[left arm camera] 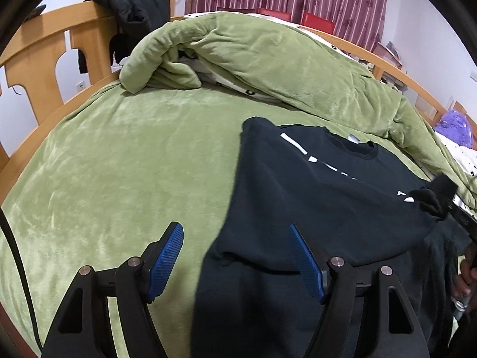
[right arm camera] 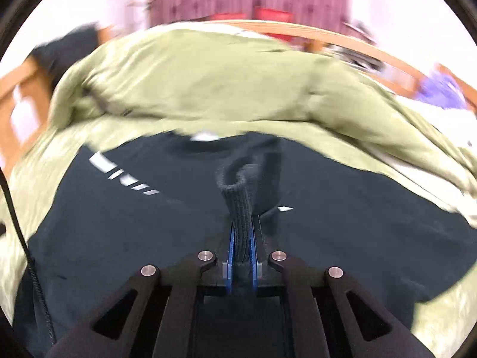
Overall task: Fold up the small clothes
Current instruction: 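Grasp the other sleeve cuff with the right tool and lift it, then fold the held sleeve with the right tool across the body and release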
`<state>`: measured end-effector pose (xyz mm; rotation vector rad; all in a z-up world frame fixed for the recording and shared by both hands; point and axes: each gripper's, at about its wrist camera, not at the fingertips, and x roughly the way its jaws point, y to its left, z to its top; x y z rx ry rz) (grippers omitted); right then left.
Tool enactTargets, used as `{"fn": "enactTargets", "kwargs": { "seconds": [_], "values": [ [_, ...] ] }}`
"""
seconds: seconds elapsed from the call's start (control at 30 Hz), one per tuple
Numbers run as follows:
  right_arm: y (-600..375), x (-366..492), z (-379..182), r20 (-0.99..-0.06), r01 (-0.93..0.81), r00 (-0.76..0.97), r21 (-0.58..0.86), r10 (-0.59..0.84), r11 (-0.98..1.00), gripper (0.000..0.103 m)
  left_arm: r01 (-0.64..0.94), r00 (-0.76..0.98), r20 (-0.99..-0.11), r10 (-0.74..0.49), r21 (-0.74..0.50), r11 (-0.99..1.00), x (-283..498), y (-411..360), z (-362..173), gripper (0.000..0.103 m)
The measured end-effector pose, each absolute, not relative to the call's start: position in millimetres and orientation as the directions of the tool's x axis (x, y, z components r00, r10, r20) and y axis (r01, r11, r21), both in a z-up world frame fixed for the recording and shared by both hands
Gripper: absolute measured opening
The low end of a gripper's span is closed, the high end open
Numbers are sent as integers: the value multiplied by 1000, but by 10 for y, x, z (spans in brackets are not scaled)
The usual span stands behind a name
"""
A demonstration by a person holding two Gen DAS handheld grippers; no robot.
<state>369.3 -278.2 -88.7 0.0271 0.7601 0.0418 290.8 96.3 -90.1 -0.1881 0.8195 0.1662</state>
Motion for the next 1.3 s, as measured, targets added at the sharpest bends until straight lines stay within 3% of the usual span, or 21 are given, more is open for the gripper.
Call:
{"fn": "enactTargets", "kwargs": {
  "seconds": [0.17, 0.27, 0.37, 0.43, 0.53, 0.57, 0.6, 0.67, 0.7, 0.87, 0.93, 1.07, 1.1, 1.13, 1.2, 1.3],
  "values": [
    [-3371, 3571, -1102, -728, 83, 684, 130, 39, 988, 8, -216, 663, -748, 33, -149, 965, 2987, 828, -904, 71],
    [-3492, 3614, -1275, -778, 89, 623, 169, 77, 982, 14, -211, 657, -753, 18, -161, 964, 3008, 744, -910, 71],
    [-3612, 3547, -1316, -770, 129, 636, 161, 42, 979, 33, -212, 660, -751, 38, -137, 968, 3018, 670, -900, 71],
    [-3663, 3522, -1319, -752, 124, 657, 180, 55, 976, 56, -211, 660, -749, 47, -125, 969, 3029, 654, -897, 71],
    [-3647, 3578, -1376, -758, 124, 651, 157, 39, 980, 59, -211, 656, -753, 51, -118, 970, 3044, 637, -918, 71],
    [-3634, 3619, -1447, -774, 123, 632, 139, 31, 983, 59, -210, 654, -755, 53, -114, 971, 3047, 628, -923, 71],
    [-3623, 3665, -1539, -796, 128, 605, 122, 20, 984, 52, -210, 653, -756, 54, -111, 971, 3051, 624, -926, 71],
    [-3606, 3719, -1686, -828, 155, 560, 67, -32, 986, 15, -208, 652, -756, 56, -107, 972, 3056, 617, -930, 71],
    [-3590, 3718, -1720, -826, 150, 561, 45, -47, 988, 5, -208, 652, -756, 57, -106, 972, 3062, 614, -931, 71],
    [-3758, 3651, -1639, -813, 164, 582, 101, -13, 981, 6, -204, 654, -755, 46, -117, 972, 3078, 573, -916, 71],
    [-3836, 3635, -1665, -829, 179, 560, 137, 13, 974, 20, -195, 658, -752, 46, -111, 975, 3084, 518, -912, 71],
    [-3993, 3485, -1381, -805, 173, 593, 164, 30, 971, 22, -173, 662, -748, 46, -93, 980, 3099, 396, -914, 71],
    [-4060, 3424, -1233, -780, 180, 626, 151, 5, 972, 31, -168, 663, -747, 47, -87, 982, 3101, 363, -920, 71],
    [-4131, 3373, -1111, -758, 192, 652, 146, -15, 970, 48, -164, 662, -748, 47, -83, 983, 3105, 338, -928, 71],
    [-4364, 3254, -872, -705, 217, 708, 158, -44, 963, 70, -153, 655, -755, 39, -82, 985, 3121, 283, -957, 71],
    [-4767, 3149, -690, -677, 259, 728, 129, -105, 957, 71, -142, 652, -758, 35, -77, 987, 3151, 216, -990, 71]
  ]
}}
